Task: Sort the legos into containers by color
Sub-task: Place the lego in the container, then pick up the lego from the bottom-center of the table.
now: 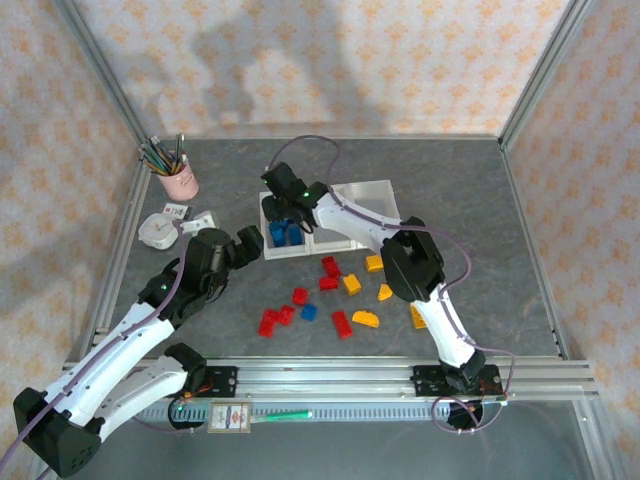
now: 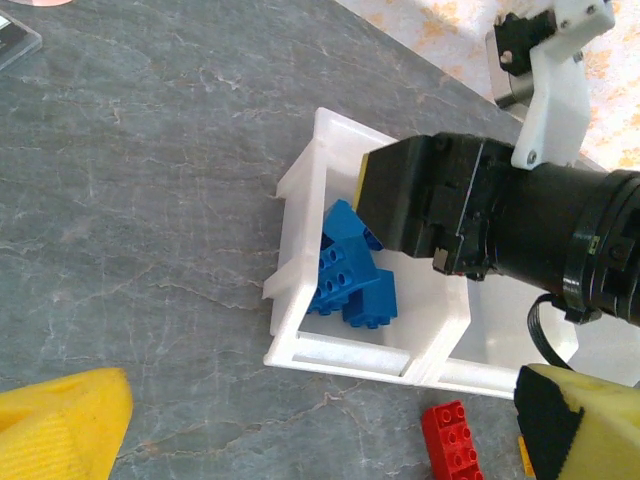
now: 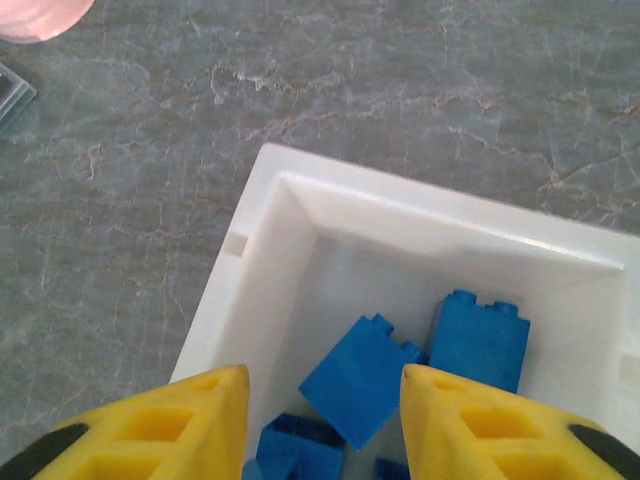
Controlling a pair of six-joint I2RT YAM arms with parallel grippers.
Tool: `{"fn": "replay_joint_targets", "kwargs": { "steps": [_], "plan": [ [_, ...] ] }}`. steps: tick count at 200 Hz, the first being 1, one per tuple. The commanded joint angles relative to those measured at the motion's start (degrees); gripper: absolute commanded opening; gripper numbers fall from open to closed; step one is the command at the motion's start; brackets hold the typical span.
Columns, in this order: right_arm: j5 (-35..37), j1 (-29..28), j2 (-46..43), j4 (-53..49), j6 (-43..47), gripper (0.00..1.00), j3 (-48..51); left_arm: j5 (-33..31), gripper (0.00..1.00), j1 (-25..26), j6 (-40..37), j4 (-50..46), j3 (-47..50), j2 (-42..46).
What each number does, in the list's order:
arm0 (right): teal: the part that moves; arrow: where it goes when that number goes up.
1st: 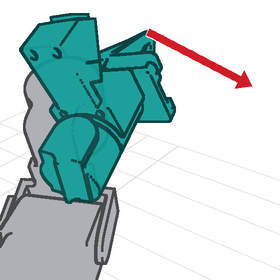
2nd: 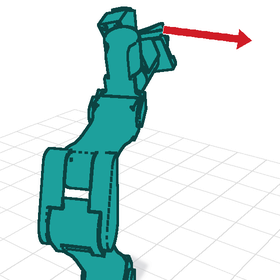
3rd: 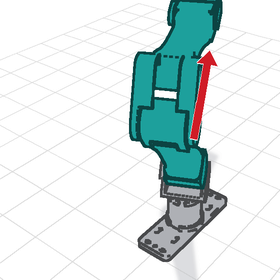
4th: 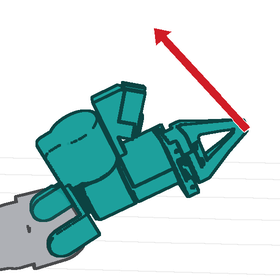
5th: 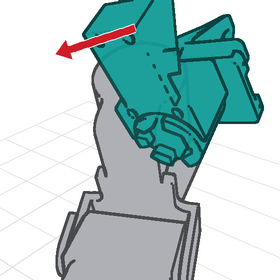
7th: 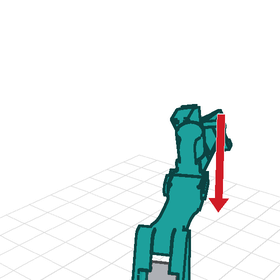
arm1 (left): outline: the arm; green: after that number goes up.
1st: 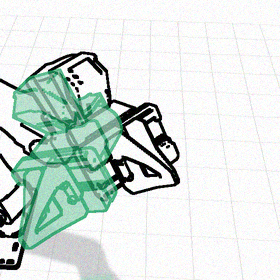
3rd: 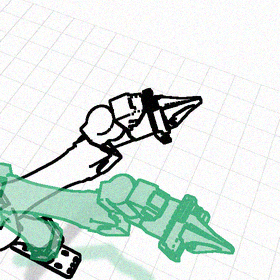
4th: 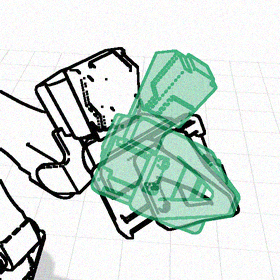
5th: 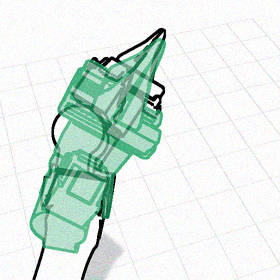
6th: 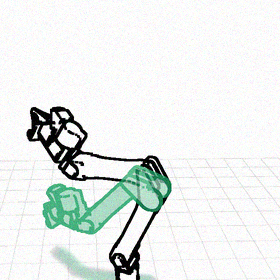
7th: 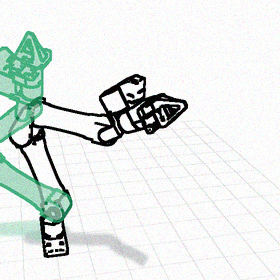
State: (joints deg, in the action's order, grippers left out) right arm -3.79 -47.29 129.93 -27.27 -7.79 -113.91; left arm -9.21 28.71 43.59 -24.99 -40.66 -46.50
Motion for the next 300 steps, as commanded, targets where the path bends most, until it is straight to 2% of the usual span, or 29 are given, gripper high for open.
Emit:
{"fn": "replay_joint_targets", "kwargs": {
  "steps": [1, 21, 69, 111, 145, 178, 215, 270, 300],
  "plan": [
    [0.94, -0.17, -3.22, -1.68, 1.32, 0.46, -1.21, 0.70, 0.99, -0.50, -0.35, 0.42, -0.50, 0.36],
    [1.09, -0.16, -7.60, -0.83, 1.17, 0.47, 3.26, 1.24, 0.99, -0.58, -0.44, -0.43, -0.55, 0.75],
    [1.05, -2.50, -22.69, 3.47, 0.09, 0.60, 23.43, 5.64, 0.99, -0.54, -0.57, -2.47, 0.50, 2.16],
    [2.08, -7.59, -32.96, 5.16, -1.32, 0.69, 39.57, 11.75, 0.99, -0.58, -1.56, -3.43, 2.98, 4.35],
    [4.26, -13.43, -38.07, 6.99, -3.18, 0.75, 49.80, 14.11, 0.99, -0.52, -0.49, -3.75, 6.16, 8.00],
    [4.34, -16.11, -40.25, 8.90, -4.88, 0.79, 57.17, 16.56, 0.99, -0.58, -0.18, -3.99, 8.41, 9.75],
    [3.74, -19.51, -39.81, 12.76, -3.51, 0.83, 63.10, 16.16, 0.99, -0.55, 0.67, -4.24, 9.79, 10.53],
    [6.22, -20.31, -34.27, 13.42, -2.44, 0.83, 61.52, 16.21, 0.99, -0.50, 1.45, -3.47, 10.34, 10.73],
    [6.99, -20.31, -31.90, 12.95, -0.86, 0.77, 60.04, 15.90, 0.99, -0.57, 1.49, -4.01, 10.25, 10.88]
  ]
}}
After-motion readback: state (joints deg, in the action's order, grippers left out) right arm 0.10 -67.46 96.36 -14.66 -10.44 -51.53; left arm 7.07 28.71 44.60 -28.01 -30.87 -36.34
